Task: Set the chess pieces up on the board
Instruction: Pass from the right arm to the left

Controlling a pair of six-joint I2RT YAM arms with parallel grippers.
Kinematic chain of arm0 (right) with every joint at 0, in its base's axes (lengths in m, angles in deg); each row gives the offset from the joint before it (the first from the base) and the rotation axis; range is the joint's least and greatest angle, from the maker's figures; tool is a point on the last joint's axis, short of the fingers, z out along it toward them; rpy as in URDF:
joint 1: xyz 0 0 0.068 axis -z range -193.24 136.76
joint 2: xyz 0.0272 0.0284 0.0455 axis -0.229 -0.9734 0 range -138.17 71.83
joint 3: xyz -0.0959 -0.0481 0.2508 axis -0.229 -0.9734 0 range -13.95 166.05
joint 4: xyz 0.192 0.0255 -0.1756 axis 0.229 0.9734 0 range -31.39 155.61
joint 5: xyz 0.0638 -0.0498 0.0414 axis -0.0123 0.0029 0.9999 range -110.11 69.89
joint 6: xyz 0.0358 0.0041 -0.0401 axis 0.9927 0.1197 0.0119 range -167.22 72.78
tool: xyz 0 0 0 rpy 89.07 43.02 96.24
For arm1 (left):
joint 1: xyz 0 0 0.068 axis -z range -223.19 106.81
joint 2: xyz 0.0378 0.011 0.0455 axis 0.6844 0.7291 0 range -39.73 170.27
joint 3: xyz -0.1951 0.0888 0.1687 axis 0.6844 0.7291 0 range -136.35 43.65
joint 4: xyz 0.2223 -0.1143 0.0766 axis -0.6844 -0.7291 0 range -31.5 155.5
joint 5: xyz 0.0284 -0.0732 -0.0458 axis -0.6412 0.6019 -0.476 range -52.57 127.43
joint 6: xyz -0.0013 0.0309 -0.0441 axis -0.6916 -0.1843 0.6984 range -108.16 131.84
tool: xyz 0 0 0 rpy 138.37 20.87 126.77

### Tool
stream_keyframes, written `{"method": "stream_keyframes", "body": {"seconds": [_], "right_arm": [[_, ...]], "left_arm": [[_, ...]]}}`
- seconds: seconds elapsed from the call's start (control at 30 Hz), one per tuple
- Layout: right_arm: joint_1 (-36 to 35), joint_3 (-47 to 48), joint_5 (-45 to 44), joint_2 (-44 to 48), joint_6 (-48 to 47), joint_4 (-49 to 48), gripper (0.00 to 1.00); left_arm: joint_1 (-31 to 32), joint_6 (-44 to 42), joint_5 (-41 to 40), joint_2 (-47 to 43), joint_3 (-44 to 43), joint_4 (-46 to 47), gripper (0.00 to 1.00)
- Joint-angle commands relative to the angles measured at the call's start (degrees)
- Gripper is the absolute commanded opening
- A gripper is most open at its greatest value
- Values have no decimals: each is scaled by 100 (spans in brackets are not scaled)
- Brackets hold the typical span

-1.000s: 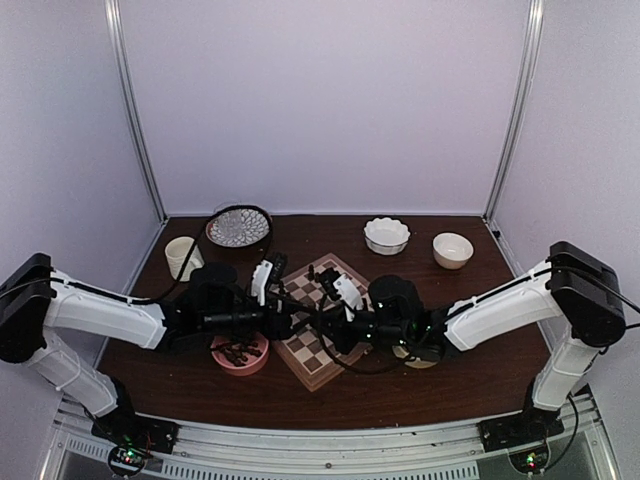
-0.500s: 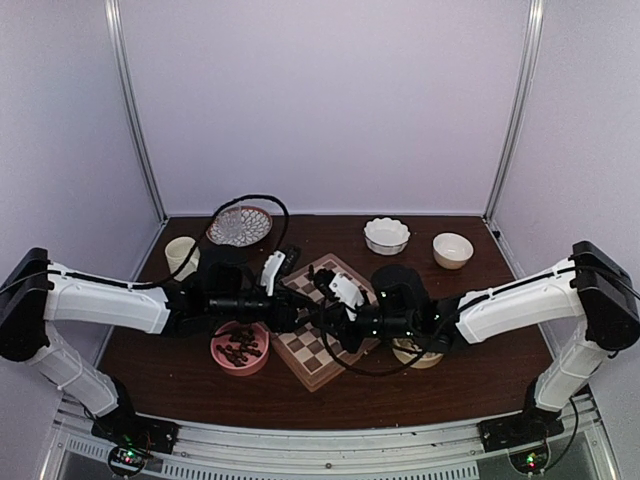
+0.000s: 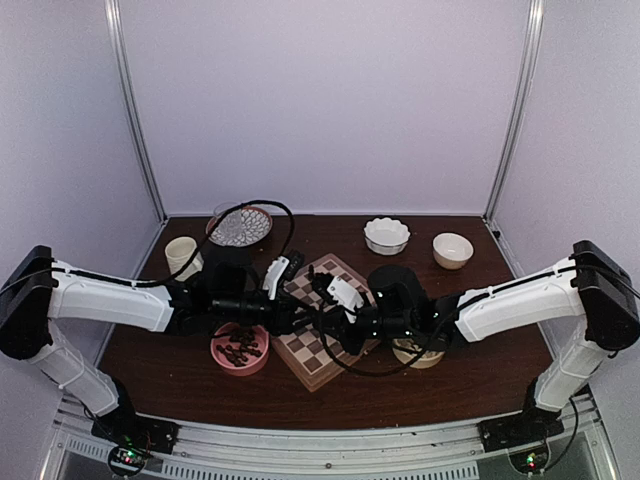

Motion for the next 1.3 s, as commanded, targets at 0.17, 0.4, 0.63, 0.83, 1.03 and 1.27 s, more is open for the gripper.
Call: {"method": "stream_keyframes", "body": {"seconds": [0.17, 0.4, 0.63, 0.83, 1.03, 1.27], "right_arm": [[29, 204, -306, 82, -60, 114, 4], [25, 211, -311, 71, -60, 151, 4], [25, 214, -305, 82, -60, 181, 4], [23, 244, -261, 75, -61, 200, 4], [23, 266, -242, 61, -60, 237, 4], [15, 284, -244, 62, -60, 265, 5]], "left_arm": [[-70, 58, -56, 94, -172, -89, 33], [-148, 223, 30, -73, -21, 126, 39], [-237, 384, 307, -13, 37, 368, 40], [-238, 363, 233, -158, 124, 424, 44], [-262, 391, 168, -224, 178, 429, 31], [-285, 428, 199, -222, 198, 488, 24]]}}
